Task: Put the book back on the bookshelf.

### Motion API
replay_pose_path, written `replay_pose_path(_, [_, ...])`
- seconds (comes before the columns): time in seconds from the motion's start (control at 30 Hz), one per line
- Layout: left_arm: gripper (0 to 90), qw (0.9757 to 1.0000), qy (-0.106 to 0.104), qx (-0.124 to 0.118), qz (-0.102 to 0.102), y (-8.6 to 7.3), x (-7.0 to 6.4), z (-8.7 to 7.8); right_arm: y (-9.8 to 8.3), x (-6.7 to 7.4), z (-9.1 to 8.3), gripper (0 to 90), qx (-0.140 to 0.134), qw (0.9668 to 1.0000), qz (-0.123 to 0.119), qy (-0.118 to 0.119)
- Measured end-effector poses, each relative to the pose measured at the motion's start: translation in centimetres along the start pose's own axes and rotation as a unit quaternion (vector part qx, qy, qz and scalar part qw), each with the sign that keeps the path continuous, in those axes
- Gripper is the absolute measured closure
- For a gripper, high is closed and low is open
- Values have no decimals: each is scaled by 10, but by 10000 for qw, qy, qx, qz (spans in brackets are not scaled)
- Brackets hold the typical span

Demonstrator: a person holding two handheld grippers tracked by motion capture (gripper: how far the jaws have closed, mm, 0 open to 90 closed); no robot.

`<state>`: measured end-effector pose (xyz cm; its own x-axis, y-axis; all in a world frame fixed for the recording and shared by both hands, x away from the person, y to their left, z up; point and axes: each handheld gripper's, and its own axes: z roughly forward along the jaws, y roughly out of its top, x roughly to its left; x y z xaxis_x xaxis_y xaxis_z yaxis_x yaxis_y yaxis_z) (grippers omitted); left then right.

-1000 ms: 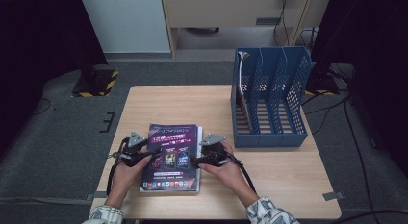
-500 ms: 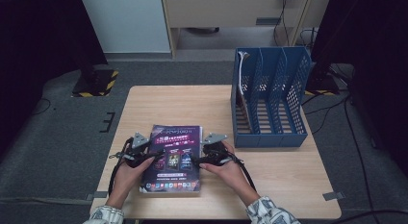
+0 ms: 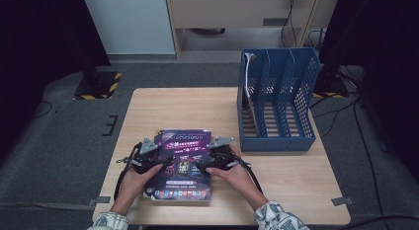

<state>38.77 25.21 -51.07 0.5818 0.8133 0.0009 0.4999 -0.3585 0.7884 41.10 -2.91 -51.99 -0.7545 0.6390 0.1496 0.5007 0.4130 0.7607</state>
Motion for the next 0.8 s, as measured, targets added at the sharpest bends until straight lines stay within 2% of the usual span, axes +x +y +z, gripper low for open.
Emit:
replay_pose_path(0.1, [338,10000,12,-27,1,-1,0,0,-1,-3,1,69,-4,9999,75,84])
replay_pose_path(0.3, [334,10000,15,-73,-35,-2,0,0,-4,-9,4,54,9,9987,414,310])
replay_pose_path(0.57, [331,9999,19,-80,-89,-3,0,0,-6,-14,8,43,-38,9971,585,482])
replay_pose_path(0.8, [317,9994,-28,-137,-327,-5,1,1,-9,-17,16,39,-161,9937,841,727])
